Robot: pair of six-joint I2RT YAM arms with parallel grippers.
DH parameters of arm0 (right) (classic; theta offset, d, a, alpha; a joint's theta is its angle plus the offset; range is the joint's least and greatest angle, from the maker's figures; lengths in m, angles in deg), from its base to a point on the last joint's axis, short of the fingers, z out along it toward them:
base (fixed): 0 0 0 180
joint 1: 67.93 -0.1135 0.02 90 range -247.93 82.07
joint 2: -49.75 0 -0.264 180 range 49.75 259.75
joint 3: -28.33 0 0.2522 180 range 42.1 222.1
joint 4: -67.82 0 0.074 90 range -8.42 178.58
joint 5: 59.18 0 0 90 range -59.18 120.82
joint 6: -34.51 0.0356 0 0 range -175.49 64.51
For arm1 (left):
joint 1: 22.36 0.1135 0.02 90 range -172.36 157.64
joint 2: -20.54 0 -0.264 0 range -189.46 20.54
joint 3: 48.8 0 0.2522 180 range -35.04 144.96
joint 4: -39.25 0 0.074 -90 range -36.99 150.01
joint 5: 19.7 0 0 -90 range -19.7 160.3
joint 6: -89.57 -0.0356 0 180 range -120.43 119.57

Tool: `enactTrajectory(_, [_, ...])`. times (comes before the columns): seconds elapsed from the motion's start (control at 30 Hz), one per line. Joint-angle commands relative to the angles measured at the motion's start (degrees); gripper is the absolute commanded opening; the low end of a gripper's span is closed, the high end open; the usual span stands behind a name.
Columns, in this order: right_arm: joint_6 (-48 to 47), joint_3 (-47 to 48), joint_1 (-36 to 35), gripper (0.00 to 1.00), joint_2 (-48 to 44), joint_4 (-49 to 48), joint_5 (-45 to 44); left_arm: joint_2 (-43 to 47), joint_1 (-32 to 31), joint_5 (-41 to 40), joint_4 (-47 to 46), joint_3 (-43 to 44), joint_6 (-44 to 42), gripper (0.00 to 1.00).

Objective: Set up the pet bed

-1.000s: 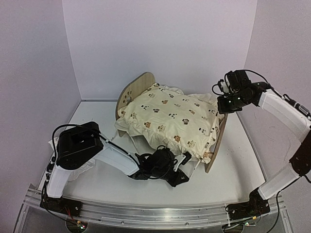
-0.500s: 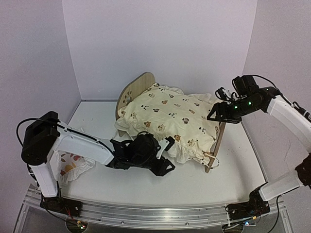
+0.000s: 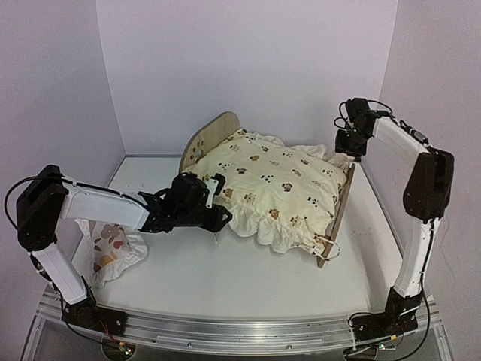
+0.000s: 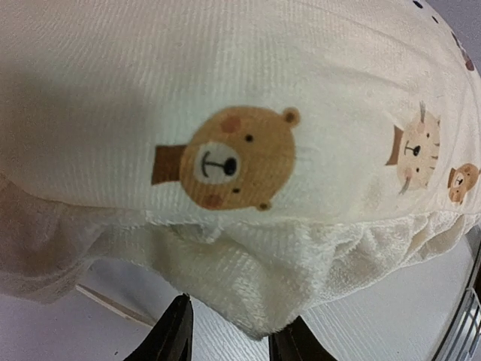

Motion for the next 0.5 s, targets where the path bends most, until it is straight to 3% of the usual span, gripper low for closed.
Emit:
enactTrajectory(0.0, [-0.39, 12.64, 3.43, 0.37, 11.0, -1.92, -2.13, -3.28, 0.92, 1.42, -2.49, 3.36, -0.6, 0.34])
enactTrajectory(0.1, [-2.36, 19.09, 5.1, 0.31, 18.19, -1.79, 2.49, -5.1, 1.63, 1.51, -2.14, 5.31, -1.2, 0.32])
enactTrajectory(0.3, [-4.33, 19.5, 7.38, 0.22, 22.49, -1.36, 14.96, -9.09, 4.03, 3.07, -2.59, 7.44, -1.77, 0.3])
enactTrajectory(0.47, [-7.13, 24.6, 7.63, 0.14, 24.92, 7.88, 24.63, -10.89, 6.35, 4.59, -4.59, 7.91, -1.48, 0.29])
